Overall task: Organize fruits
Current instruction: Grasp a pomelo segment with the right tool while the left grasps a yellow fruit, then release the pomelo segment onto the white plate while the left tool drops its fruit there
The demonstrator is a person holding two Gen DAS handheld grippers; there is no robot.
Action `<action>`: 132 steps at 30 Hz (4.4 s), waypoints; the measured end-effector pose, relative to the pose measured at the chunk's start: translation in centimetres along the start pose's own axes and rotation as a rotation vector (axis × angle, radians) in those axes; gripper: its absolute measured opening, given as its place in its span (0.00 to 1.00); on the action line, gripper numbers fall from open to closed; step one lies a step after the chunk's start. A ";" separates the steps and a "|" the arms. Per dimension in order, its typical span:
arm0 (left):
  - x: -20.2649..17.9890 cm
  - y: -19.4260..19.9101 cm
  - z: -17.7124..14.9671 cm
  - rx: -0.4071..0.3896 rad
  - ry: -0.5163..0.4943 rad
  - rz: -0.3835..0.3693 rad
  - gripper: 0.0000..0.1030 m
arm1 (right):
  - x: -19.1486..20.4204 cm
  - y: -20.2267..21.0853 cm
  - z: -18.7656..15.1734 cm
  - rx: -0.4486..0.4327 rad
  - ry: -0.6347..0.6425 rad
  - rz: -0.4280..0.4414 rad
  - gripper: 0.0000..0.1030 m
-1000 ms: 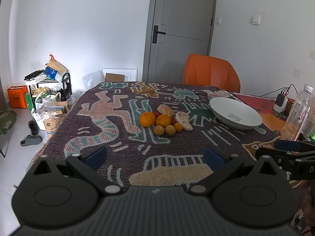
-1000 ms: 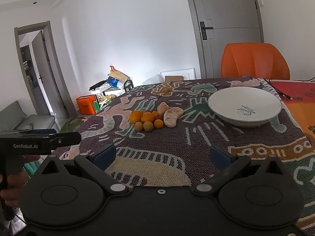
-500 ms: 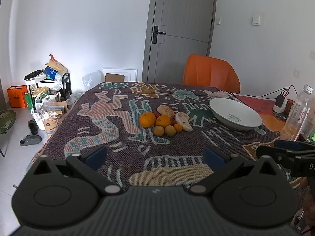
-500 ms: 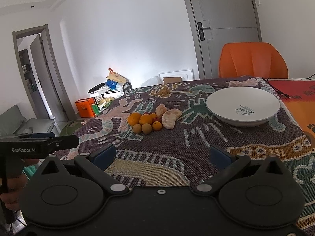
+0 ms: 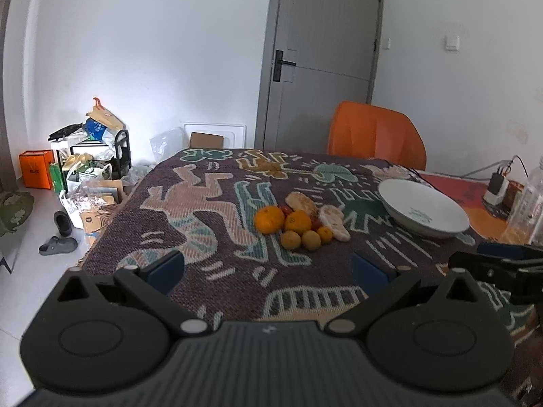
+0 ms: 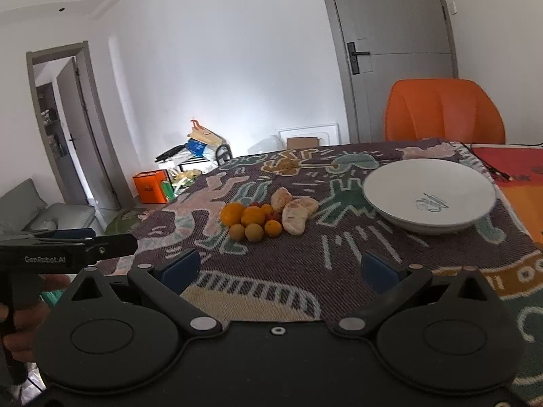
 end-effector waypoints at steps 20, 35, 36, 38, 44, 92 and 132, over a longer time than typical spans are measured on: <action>1.5 -6.0 0.7 0.009 0.106 -0.018 0.77 | -1.9 -6.7 1.3 0.059 -0.014 0.002 0.87; 0.4 -11.4 0.2 0.079 0.119 -0.068 0.50 | -3.9 -10.4 1.4 0.132 -0.064 -0.003 0.74; 0.3 -11.8 0.1 0.086 0.120 -0.072 0.48 | -3.9 -10.6 1.4 0.136 -0.063 -0.004 0.73; 0.1 -12.5 -0.1 0.097 0.129 -0.084 0.44 | -4.0 -11.2 1.4 0.146 -0.059 -0.006 0.71; -0.4 -14.4 -0.6 0.137 0.146 -0.103 0.35 | -4.5 -12.9 1.4 0.173 -0.064 -0.012 0.64; 3.6 -13.0 -0.3 0.078 0.217 -0.024 0.22 | -4.8 -19.7 2.9 0.239 -0.013 -0.103 0.46; 2.0 -12.9 1.8 0.045 0.187 -0.039 0.22 | -3.8 -17.0 4.8 0.170 0.033 -0.007 0.35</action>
Point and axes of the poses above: each gripper's, at about its wrist camera, not at the fingertips, and y roughly against the way its jaws point, x to its left, z to its top, the point moved 8 cm from there along -y, roughly the way its jaws point, and after that the axes turned 8 degrees about -y, right-handed, at the moved point
